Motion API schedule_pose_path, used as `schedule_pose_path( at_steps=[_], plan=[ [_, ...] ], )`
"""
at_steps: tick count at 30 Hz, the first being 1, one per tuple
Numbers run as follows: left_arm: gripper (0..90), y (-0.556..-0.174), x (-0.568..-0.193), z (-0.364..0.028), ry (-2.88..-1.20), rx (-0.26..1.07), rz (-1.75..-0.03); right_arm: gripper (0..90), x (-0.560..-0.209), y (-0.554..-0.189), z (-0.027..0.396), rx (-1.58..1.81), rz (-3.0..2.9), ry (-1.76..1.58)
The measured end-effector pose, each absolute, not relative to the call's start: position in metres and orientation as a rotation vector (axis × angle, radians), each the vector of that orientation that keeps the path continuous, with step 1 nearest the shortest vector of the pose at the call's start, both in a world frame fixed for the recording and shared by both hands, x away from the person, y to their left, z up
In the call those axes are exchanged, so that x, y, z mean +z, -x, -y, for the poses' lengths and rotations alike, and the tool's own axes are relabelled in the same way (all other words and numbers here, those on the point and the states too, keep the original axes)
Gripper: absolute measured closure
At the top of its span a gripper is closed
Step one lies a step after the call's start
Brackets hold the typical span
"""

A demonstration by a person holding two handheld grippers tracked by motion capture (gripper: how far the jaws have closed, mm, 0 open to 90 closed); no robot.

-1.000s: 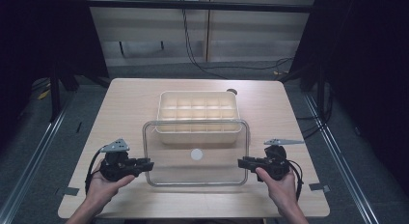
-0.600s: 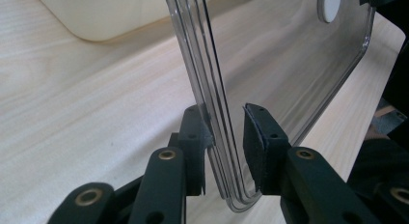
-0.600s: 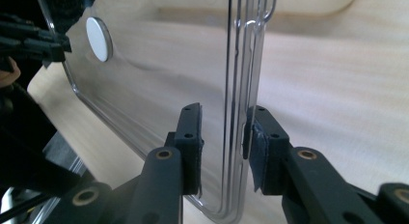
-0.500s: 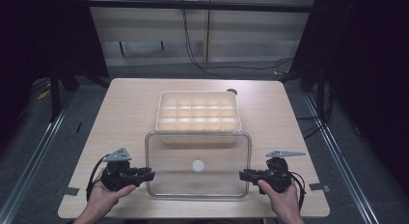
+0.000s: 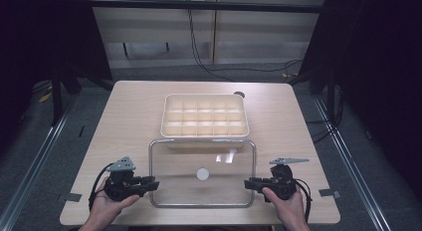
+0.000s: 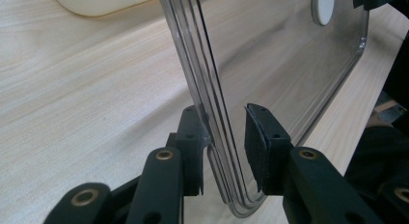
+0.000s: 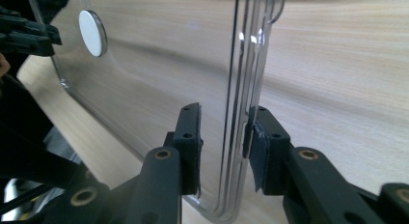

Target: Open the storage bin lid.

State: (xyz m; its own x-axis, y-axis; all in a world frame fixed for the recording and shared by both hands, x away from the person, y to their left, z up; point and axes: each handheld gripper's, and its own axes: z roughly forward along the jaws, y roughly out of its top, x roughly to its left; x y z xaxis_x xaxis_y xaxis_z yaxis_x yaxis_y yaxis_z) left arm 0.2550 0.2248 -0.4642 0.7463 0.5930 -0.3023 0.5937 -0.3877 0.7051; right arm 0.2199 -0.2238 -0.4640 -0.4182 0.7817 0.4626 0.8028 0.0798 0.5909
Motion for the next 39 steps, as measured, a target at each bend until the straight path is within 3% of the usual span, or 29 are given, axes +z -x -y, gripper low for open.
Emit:
schedule_pose_path(
  at_steps=[39],
  plan=[
    [57.2,-0.274,-0.483,-0.218,-2.131,-0.068,-0.957,53.4,-0.487,-0.239,0.218,-1.170,2.343,1.712]
  ],
)
